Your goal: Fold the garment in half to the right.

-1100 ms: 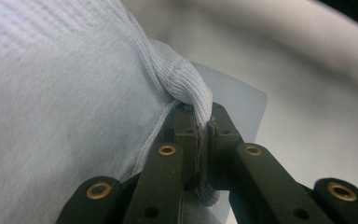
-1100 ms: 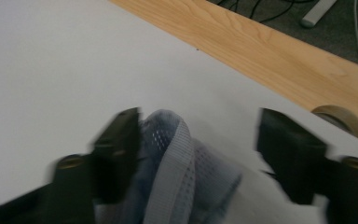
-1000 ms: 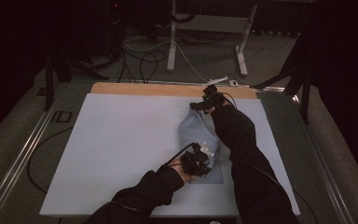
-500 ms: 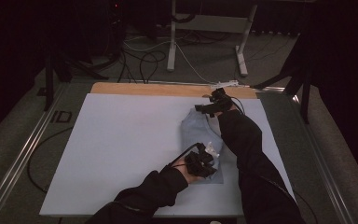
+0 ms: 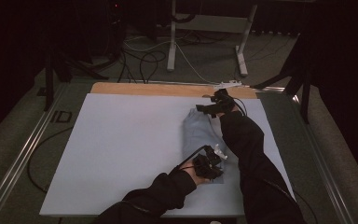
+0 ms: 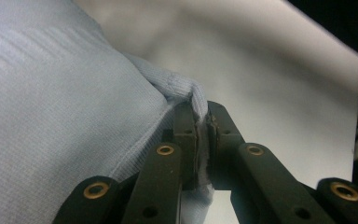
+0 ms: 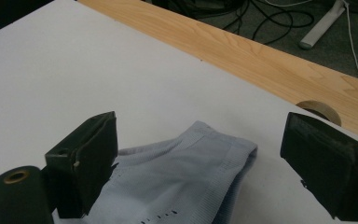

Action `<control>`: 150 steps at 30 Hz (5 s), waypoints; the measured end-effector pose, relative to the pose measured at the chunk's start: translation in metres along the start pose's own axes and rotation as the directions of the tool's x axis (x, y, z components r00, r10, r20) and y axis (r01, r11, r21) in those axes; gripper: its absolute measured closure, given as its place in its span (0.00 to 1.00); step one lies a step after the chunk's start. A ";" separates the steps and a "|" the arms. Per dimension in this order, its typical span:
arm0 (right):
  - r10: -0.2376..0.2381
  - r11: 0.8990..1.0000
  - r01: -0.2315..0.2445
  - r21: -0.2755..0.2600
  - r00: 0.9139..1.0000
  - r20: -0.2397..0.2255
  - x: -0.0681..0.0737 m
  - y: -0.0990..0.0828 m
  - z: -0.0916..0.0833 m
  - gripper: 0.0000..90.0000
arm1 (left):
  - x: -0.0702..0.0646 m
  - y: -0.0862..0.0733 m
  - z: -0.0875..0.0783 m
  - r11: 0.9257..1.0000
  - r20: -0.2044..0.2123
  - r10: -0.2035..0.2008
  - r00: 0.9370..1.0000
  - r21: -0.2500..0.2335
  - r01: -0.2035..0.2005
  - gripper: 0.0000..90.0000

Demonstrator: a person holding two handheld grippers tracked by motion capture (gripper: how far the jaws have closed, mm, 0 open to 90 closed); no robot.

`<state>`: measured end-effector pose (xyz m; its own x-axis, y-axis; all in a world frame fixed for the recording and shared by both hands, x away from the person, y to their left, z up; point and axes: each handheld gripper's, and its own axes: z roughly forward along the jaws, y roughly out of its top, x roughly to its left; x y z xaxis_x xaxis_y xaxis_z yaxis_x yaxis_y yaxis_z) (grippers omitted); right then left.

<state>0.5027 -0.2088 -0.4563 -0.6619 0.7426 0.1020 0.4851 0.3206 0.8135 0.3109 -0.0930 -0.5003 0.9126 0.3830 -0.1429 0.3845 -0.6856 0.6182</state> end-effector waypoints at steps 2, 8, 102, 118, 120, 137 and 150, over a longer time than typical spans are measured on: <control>0.002 1.000 -0.002 0.001 1.000 -0.005 0.000 0.000 0.000 0.12 | -0.002 0.001 0.004 1.000 0.021 0.003 1.000 0.006 -0.003 0.91; -0.006 1.000 0.006 0.001 1.000 -0.012 0.002 0.001 0.000 0.12 | -0.010 -0.003 0.015 0.998 0.067 0.060 0.996 0.029 -0.062 0.73; -0.007 0.979 -0.003 0.202 0.999 0.049 -0.007 -0.026 0.044 0.90 | 0.088 -0.243 -0.201 0.865 -0.202 -0.160 0.966 -0.499 0.039 0.00; -0.007 0.973 -0.014 0.231 0.996 0.088 -0.007 -0.029 0.044 0.48 | 0.089 -0.244 -0.198 0.872 -0.215 -0.160 0.963 -0.489 0.035 0.00; -0.010 0.975 -0.008 0.223 0.997 0.077 -0.004 -0.026 0.038 0.42 | 0.088 -0.244 -0.199 0.870 -0.218 -0.157 0.963 -0.492 0.030 0.00; -0.080 0.983 0.080 0.163 0.997 -0.012 0.057 -0.043 -0.042 0.41 | 0.087 -0.244 -0.204 0.867 -0.230 -0.147 0.962 -0.497 0.014 0.00; -0.119 0.981 0.142 0.129 0.978 -0.173 0.120 -0.092 -0.088 0.78 | 0.088 -0.245 -0.203 0.866 -0.224 -0.155 0.962 -0.499 0.023 0.00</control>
<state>0.3284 -0.2009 -0.4684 -0.8037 0.5862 0.1017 0.4557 0.4966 0.7388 0.2693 0.2343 -0.5073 0.7875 0.6134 -0.0596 0.2846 -0.2762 0.9180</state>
